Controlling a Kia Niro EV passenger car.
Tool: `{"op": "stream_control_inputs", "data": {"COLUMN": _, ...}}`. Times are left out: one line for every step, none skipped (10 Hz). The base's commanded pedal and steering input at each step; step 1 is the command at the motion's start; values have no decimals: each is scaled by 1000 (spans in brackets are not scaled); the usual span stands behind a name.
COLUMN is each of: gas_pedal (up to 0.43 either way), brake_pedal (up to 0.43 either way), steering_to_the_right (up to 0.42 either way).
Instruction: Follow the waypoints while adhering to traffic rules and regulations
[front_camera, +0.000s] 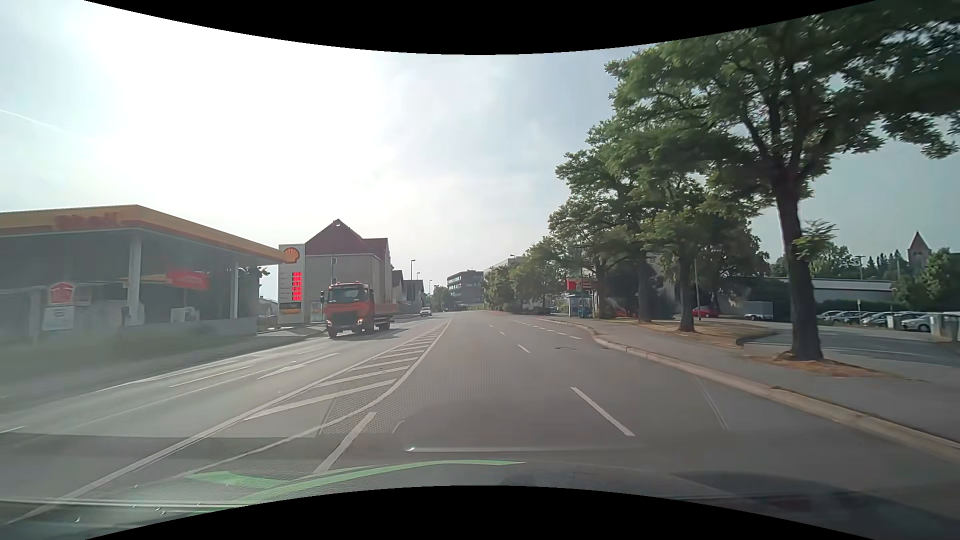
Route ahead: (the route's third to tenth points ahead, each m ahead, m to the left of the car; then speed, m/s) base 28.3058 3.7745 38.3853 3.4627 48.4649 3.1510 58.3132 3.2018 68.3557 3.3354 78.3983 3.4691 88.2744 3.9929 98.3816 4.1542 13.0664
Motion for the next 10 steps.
{"op": "stream_control_inputs", "data": {"gas_pedal": 118, "brake_pedal": 0, "steering_to_the_right": -10}}
{"op": "stream_control_inputs", "data": {"gas_pedal": 118, "brake_pedal": 0, "steering_to_the_right": -9}}
{"op": "stream_control_inputs", "data": {"gas_pedal": 118, "brake_pedal": 0, "steering_to_the_right": -8}}
{"op": "stream_control_inputs", "data": {"gas_pedal": 118, "brake_pedal": 0, "steering_to_the_right": -8}}
{"op": "stream_control_inputs", "data": {"gas_pedal": 118, "brake_pedal": 0, "steering_to_the_right": -8}}
{"op": "stream_control_inputs", "data": {"gas_pedal": 118, "brake_pedal": 0, "steering_to_the_right": -8}}
{"op": "stream_control_inputs", "data": {"gas_pedal": 118, "brake_pedal": 0, "steering_to_the_right": -7}}
{"op": "stream_control_inputs", "data": {"gas_pedal": 118, "brake_pedal": 0, "steering_to_the_right": -6}}
{"op": "stream_control_inputs", "data": {"gas_pedal": 118, "brake_pedal": 0, "steering_to_the_right": -5}}
{"op": "stream_control_inputs", "data": {"gas_pedal": 118, "brake_pedal": 0, "steering_to_the_right": -5}}
